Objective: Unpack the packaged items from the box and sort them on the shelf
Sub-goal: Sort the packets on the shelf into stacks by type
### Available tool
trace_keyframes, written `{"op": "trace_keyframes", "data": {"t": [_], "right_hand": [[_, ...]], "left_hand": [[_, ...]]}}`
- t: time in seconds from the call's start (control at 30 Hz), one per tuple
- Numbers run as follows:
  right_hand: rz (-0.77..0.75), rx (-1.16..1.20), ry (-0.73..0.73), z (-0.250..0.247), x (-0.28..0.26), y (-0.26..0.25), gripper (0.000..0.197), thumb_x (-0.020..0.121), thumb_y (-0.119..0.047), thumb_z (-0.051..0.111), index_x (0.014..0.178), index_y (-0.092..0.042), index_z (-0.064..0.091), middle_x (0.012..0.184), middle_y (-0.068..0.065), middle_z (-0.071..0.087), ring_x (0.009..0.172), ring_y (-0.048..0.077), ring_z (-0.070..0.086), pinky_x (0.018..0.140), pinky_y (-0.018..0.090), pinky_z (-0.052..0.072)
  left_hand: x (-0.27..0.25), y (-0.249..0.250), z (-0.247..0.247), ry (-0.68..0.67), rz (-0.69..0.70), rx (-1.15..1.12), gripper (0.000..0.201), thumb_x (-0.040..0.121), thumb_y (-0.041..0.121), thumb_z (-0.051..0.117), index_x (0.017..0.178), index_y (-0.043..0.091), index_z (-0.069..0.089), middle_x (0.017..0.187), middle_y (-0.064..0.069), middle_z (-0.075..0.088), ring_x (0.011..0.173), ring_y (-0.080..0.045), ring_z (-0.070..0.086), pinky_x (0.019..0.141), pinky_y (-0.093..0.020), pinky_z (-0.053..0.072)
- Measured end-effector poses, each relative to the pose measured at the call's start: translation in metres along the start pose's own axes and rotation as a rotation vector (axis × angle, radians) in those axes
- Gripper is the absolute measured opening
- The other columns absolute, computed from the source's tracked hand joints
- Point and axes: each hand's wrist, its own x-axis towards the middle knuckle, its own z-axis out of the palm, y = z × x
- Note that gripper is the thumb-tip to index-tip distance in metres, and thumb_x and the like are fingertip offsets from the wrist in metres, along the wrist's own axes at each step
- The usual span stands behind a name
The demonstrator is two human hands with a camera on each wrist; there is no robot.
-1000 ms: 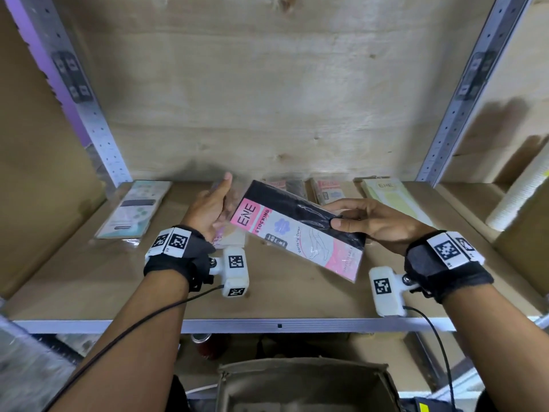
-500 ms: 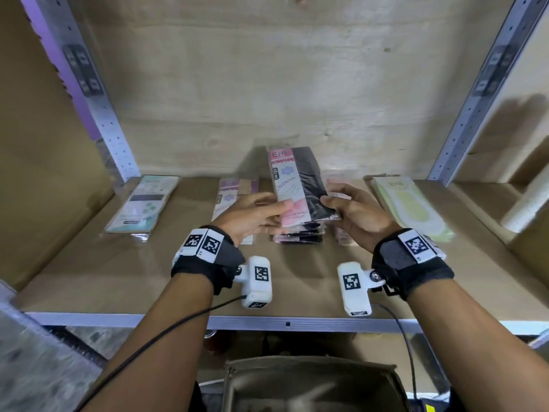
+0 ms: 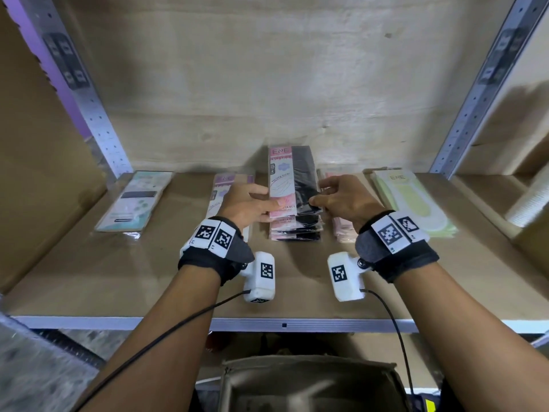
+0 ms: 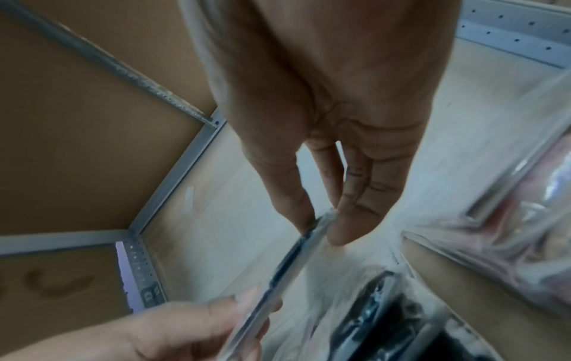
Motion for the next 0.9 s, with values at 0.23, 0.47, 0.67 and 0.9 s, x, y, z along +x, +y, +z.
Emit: {"op": "trace_keyframes", "data": {"t": [0.23, 0.47, 0.67, 0.9], "right_hand": [[-0.021, -0.202, 0.065, 0.007, 0.001, 0.001, 0.039, 0.075, -0.013, 0.084, 0.109, -0.006, 0.067, 0.108, 0.011, 0.068, 0.098, 0.027, 0.069, 0.088, 0.04, 0.059], [-0.009, -0.337, 0.038, 0.011, -0.002, 0.002, 0.032, 0.078, -0.009, 0.08, 0.106, 0.002, 0.07, 0.106, 0.016, 0.07, 0.09, 0.028, 0.071, 0.082, 0.042, 0.061], [-0.023, -0.387, 0.042, 0.013, -0.004, -0.001, 0.037, 0.078, -0.01, 0.081, 0.11, 0.003, 0.068, 0.106, 0.016, 0.069, 0.091, 0.028, 0.071, 0.081, 0.041, 0.061], [-0.072, -0.408, 0.052, 0.007, -0.007, -0.003, 0.029, 0.077, -0.019, 0.081, 0.101, -0.013, 0.066, 0.09, 0.003, 0.068, 0.078, 0.016, 0.067, 0.066, 0.027, 0.057]], "left_hand": [[0.012, -0.006, 0.005, 0.048, -0.035, 0.172, 0.055, 0.073, 0.01, 0.087, 0.121, -0.004, 0.064, 0.107, -0.014, 0.073, 0.08, -0.018, 0.073, 0.063, -0.023, 0.061], [0.018, -0.011, 0.006, 0.012, -0.097, 0.289, 0.062, 0.071, 0.01, 0.088, 0.126, -0.004, 0.062, 0.11, -0.014, 0.073, 0.081, -0.019, 0.074, 0.07, -0.028, 0.062], [0.018, -0.009, 0.009, 0.012, -0.092, 0.314, 0.065, 0.073, 0.01, 0.086, 0.129, -0.005, 0.059, 0.118, -0.017, 0.071, 0.08, -0.016, 0.072, 0.059, -0.018, 0.059], [0.016, -0.001, -0.012, 0.087, -0.056, 0.368, 0.035, 0.078, 0.033, 0.083, 0.103, 0.012, 0.071, 0.107, -0.012, 0.074, 0.081, -0.021, 0.07, 0.085, -0.037, 0.06]]}}
